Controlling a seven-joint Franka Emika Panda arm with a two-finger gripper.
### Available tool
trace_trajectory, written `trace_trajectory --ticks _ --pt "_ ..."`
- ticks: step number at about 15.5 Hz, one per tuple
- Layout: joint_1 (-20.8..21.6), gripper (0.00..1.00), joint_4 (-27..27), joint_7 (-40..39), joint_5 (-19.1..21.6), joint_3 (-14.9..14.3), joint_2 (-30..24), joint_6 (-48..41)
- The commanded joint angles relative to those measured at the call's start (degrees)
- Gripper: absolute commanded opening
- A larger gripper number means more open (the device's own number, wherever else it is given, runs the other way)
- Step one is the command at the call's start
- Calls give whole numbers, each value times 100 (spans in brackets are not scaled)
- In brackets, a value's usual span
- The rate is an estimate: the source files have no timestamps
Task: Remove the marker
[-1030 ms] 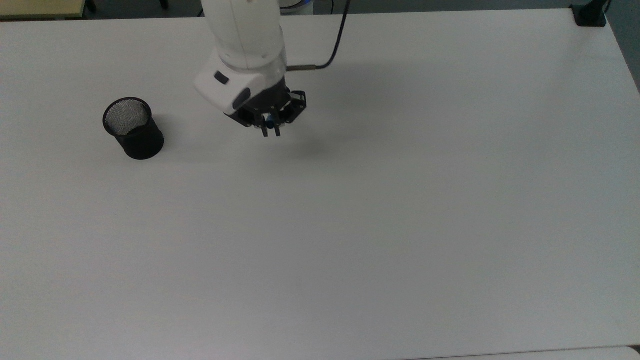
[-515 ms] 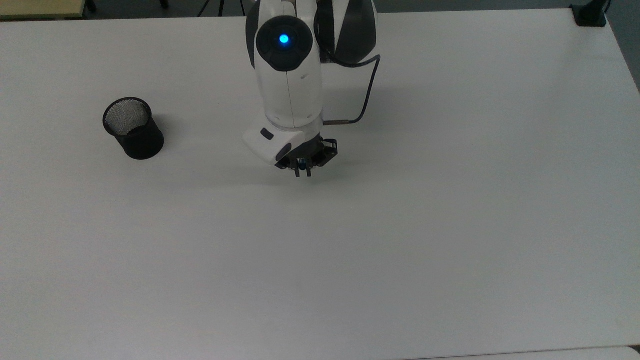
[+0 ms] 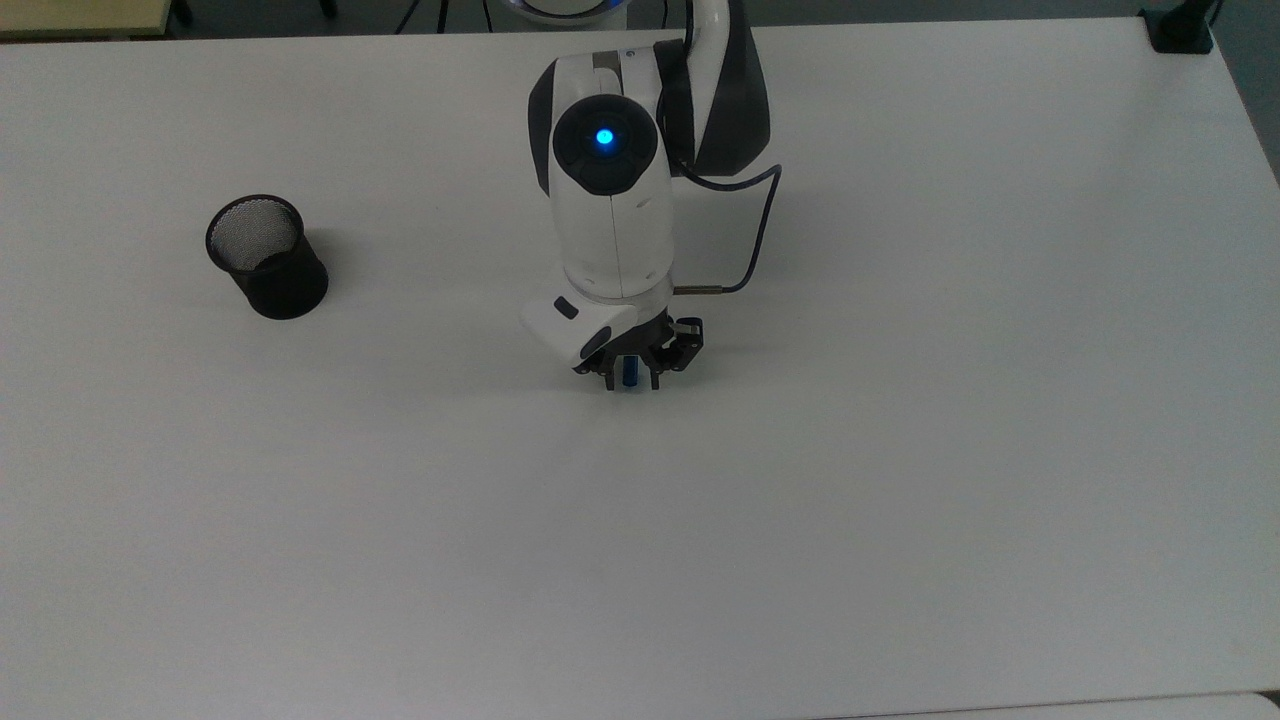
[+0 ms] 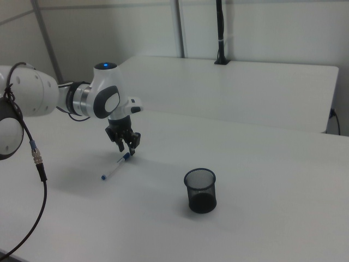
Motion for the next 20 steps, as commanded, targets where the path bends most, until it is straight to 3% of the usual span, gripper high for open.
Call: trace_trajectory --ticks 1,7,13,17,20 --pt "55 100 -35 210 -145 -20 -243 -185" --pt "-59 100 1 290 -304 -28 -1402 -1651" --pt "-638 100 9 299 -278 -55 -2755 -3093" --pt "-1025 100 -8 299 -225 -107 -3170 -3666" --pt "-1149 100 -26 176 -268 -108 -3223 -3588"
